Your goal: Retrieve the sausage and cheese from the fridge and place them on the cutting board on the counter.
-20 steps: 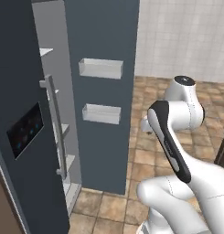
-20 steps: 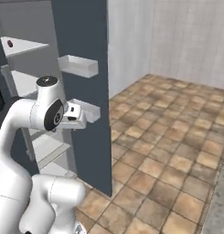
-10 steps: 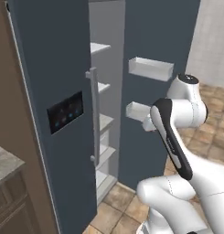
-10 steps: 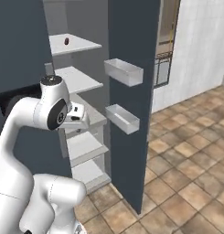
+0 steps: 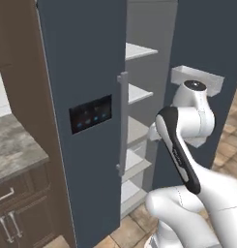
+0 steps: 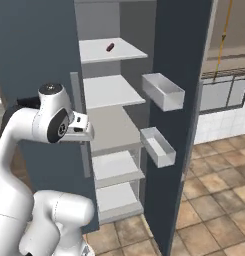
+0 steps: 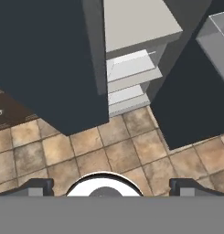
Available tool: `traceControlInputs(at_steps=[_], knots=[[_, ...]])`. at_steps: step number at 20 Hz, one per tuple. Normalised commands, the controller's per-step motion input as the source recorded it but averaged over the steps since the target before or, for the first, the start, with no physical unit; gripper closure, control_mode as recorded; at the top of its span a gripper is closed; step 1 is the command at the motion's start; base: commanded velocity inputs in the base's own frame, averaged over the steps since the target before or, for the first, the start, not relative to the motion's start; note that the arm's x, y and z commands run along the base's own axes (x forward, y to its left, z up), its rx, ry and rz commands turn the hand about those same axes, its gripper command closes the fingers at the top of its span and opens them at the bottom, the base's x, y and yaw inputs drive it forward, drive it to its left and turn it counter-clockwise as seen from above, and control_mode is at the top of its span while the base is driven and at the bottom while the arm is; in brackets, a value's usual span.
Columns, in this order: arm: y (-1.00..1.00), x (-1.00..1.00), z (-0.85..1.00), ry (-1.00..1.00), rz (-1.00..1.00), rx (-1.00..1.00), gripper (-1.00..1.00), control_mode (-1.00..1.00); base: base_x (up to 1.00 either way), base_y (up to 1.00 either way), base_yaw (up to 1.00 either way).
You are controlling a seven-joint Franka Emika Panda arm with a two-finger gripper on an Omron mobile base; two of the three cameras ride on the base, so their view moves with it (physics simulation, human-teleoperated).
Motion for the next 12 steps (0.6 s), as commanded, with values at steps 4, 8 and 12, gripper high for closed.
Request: traceControlInputs(at_steps=[4,8,12], knots=[[0.0,0.0,0.0,0.0,0.0,0.0,-1.0,1.0,0.26,-0.73,0.24],[0.0,0.0,0.0,0.0,0.0,0.0,-1.0,1.0,0.38,-0.16,0.35],[0.0,0.0,0.0,0.0,0.0,0.0,-1.0,1.0,0.36,0.01,0.47]])
